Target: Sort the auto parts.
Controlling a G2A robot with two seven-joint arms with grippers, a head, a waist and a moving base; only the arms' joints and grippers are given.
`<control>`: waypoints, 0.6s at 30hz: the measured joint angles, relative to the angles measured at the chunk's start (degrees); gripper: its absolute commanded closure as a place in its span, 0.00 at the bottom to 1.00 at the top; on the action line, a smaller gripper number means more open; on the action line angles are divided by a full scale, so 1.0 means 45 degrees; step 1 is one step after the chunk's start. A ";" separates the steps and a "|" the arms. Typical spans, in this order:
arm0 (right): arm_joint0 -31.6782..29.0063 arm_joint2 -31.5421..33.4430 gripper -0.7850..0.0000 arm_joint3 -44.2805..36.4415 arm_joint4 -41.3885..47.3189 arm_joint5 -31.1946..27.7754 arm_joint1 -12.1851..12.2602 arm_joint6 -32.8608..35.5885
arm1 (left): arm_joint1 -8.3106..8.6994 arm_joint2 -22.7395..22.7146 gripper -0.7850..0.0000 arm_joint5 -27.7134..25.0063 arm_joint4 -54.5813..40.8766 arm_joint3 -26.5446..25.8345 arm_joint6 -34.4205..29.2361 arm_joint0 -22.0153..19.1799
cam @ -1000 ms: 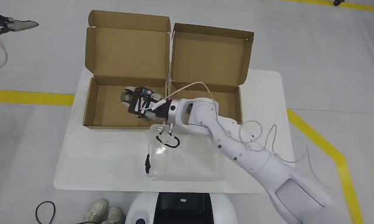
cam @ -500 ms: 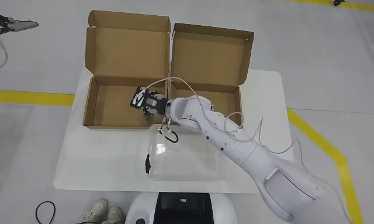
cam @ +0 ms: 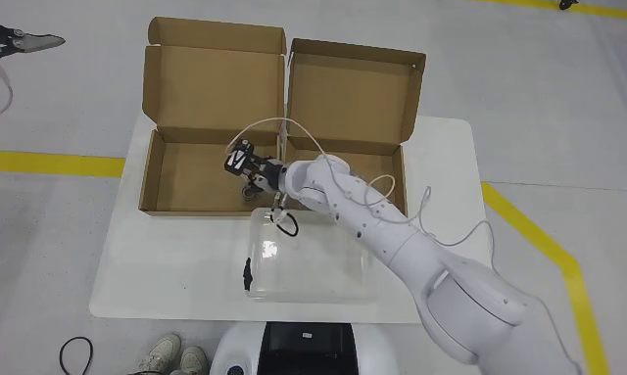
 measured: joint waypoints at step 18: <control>0.0323 -0.0279 0.38 0.1878 -0.0503 -0.0256 -0.1023 -0.0338 | 0.0000 0.0000 0.00 0.0000 0.0000 0.0000 0.0000 0.0000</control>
